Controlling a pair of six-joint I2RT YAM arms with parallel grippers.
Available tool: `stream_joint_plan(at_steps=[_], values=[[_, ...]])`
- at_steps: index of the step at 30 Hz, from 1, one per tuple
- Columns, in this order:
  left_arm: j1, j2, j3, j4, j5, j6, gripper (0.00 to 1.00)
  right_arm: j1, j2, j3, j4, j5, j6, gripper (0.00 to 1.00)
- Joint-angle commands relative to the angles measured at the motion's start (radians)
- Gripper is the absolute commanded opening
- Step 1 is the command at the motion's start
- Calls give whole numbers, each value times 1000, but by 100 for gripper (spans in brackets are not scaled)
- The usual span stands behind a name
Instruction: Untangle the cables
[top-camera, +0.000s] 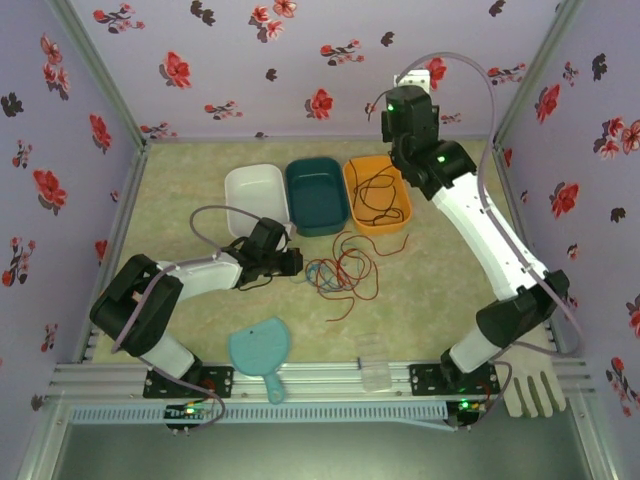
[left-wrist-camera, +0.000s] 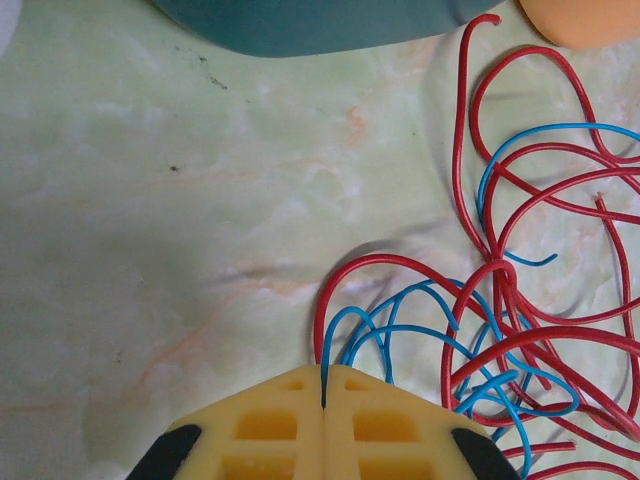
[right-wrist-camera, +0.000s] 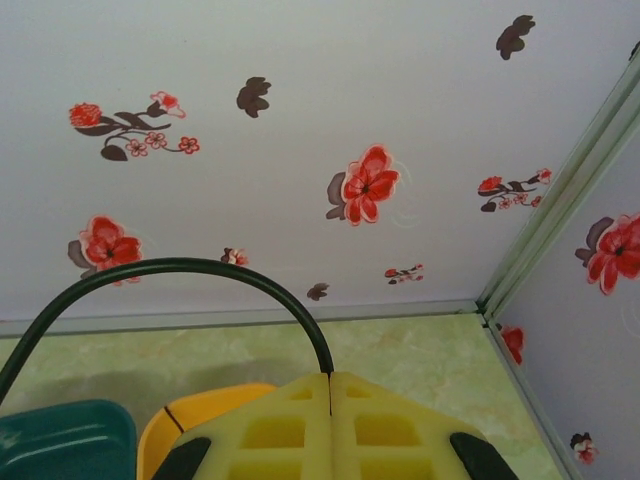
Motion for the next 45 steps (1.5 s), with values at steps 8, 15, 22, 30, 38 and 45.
stream_joint_plan(at_steps=[8,15,22,30,38,45], values=[[-10,-19,31,-26,-7,25,0,-51,116,53,81,-36,16,0],[-10,-17,31,-26,-7,23,0,-88,189,60,86,-117,57,0],[-10,-16,30,-27,-7,23,0,-118,255,78,53,-153,111,0],[-10,-12,33,-27,-6,22,0,-143,319,84,-84,-189,220,0],[-10,-8,37,-33,-2,22,0,-150,334,-6,-128,-311,291,0],[-10,-2,37,-27,5,19,0,-157,335,-43,-143,-408,342,0]])
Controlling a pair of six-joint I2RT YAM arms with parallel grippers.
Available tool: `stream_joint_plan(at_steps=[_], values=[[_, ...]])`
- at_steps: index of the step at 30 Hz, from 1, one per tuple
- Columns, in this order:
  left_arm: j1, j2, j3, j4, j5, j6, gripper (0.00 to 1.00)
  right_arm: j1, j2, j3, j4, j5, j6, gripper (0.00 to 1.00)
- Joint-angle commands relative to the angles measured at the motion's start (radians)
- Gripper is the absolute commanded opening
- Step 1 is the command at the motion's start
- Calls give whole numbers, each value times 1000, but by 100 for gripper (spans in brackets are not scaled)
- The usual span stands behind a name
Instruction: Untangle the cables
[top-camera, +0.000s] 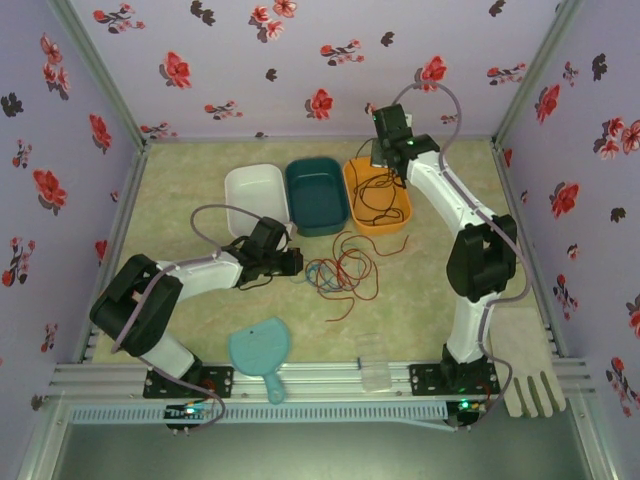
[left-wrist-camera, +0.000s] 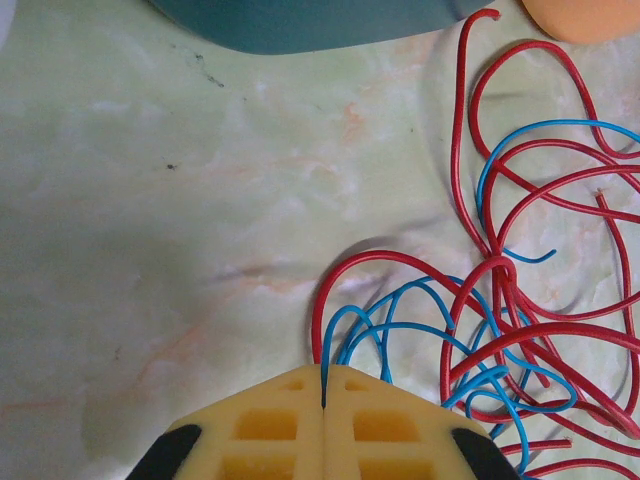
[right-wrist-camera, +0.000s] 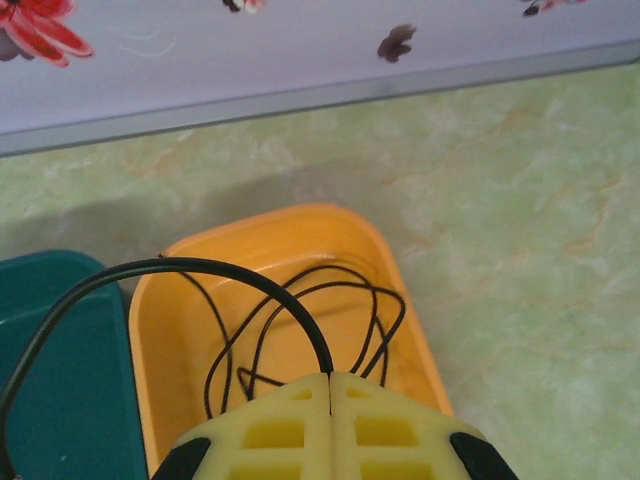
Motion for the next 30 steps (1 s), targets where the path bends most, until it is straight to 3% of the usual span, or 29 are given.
stream_joint_plan(at_steps=[1,18,30], values=[[-8,-3,26,-5,5,14,0,-8,8,-18,-32,-69,59,0],[-8,-3,18,5,15,13,0,-47,-61,-238,32,-132,174,0],[-10,-15,4,16,14,3,0,-66,86,-172,15,-125,153,0]])
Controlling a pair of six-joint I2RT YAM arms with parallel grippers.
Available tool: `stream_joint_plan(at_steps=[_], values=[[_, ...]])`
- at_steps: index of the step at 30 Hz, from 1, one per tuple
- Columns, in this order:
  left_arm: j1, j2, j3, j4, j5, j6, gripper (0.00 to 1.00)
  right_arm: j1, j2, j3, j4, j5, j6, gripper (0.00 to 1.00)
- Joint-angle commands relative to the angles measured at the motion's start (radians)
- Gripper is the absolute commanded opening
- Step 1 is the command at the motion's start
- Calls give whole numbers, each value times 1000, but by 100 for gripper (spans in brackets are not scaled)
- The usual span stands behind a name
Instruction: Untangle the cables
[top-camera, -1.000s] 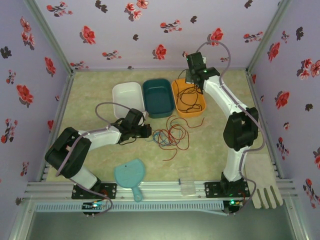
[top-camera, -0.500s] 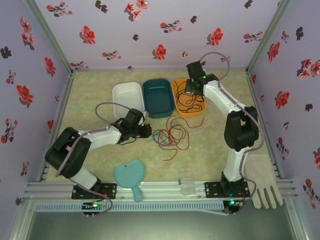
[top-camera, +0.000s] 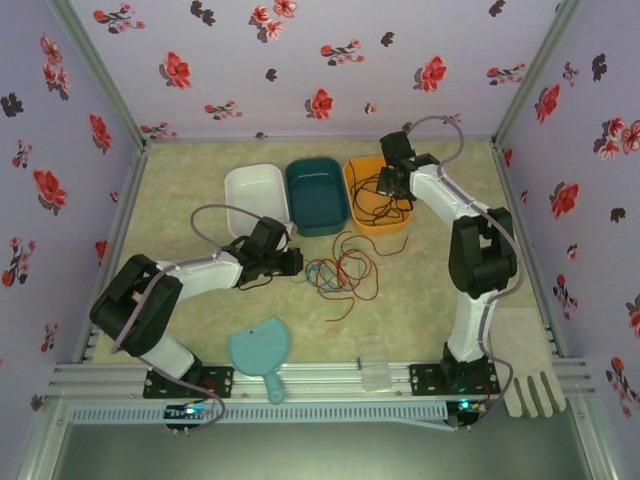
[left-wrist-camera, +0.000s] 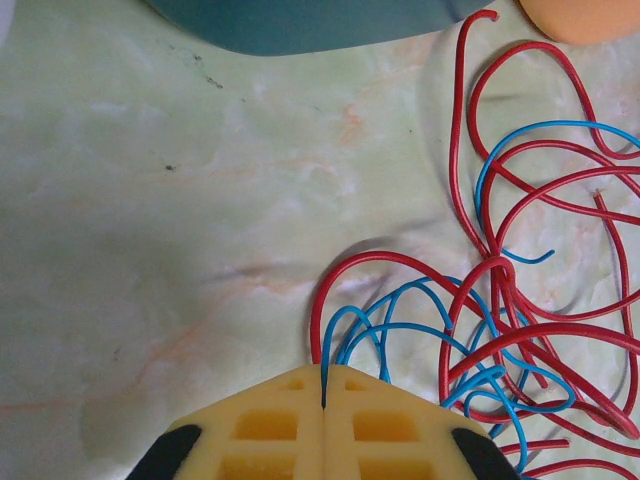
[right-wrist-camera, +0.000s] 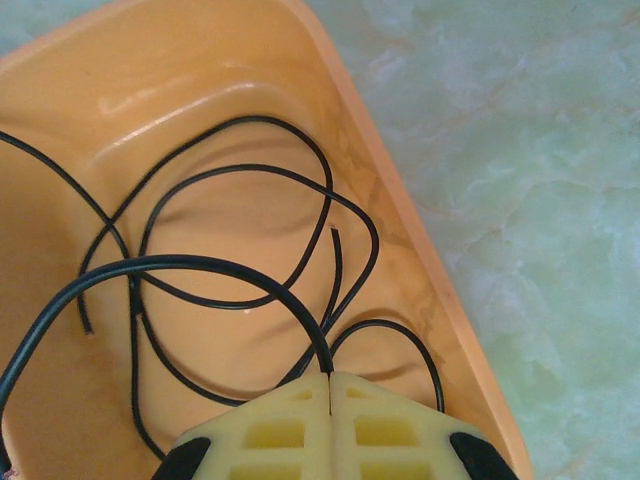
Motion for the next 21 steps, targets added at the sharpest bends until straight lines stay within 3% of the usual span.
stream_joint_plan(at_steps=[1,9,14,21], values=[[-9,-16,2,15,13,4,0,-5,62,53,-1,-9,5,0],[-9,-24,4,12,13,1,0,-4,172,143,-23,-23,-14,4],[-9,-26,4,9,13,1,0,-1,213,173,-47,-27,-41,14],[-10,-30,5,8,12,-1,6,2,136,136,-50,-5,-82,29]])
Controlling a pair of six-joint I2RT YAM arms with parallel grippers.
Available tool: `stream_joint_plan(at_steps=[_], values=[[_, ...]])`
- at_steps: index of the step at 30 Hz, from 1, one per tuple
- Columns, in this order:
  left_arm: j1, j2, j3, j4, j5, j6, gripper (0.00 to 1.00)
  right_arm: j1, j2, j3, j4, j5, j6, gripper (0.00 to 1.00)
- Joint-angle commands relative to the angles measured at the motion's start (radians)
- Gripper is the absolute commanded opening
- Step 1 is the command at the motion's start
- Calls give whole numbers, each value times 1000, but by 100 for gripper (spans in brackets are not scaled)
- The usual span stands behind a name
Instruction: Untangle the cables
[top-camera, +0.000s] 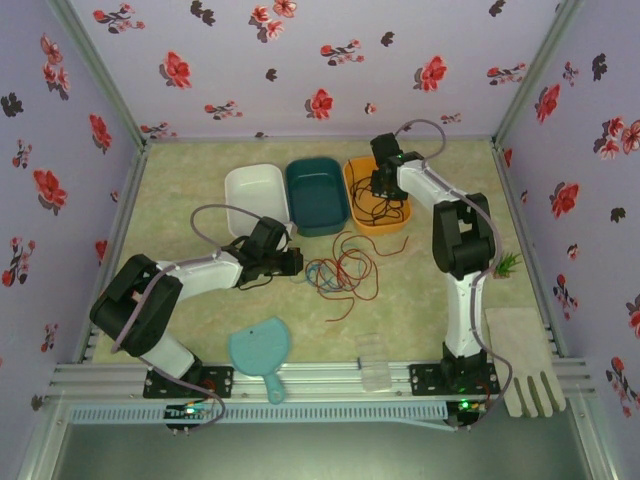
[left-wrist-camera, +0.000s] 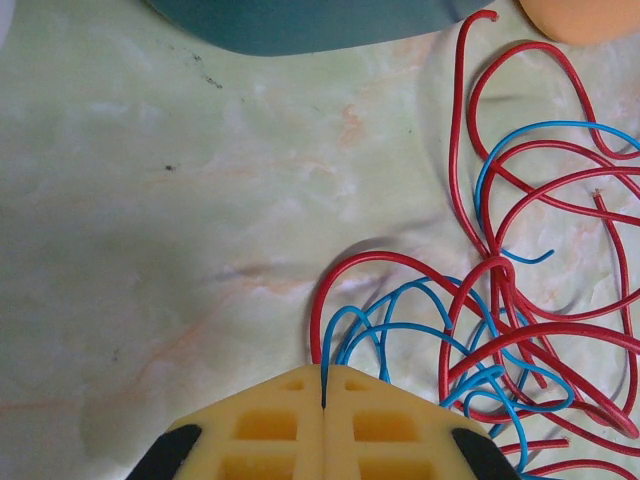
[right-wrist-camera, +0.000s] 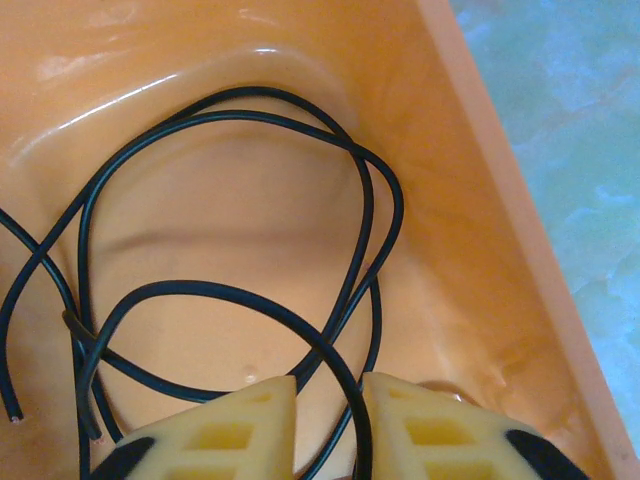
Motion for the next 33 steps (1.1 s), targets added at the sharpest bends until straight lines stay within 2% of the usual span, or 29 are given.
stream_joint_plan(at_steps=[1,6,11,17,22,30,33], values=[[-9,-28,7,7,13,-1,6,4,-78,-18,-27,14,-33,31],[-9,-32,8,7,12,-1,8,5,-180,-90,-8,16,-41,38],[-9,-42,10,6,12,-1,15,7,-304,-188,28,6,-43,43],[-9,-69,16,-14,7,4,30,30,-497,-369,59,11,-8,42],[-9,-92,55,-74,5,43,43,99,-656,-525,50,67,43,41],[-31,-77,211,-240,4,163,62,214,-797,-729,52,98,219,41],[-47,-40,275,-305,3,207,66,238,-834,-794,71,121,308,42]])
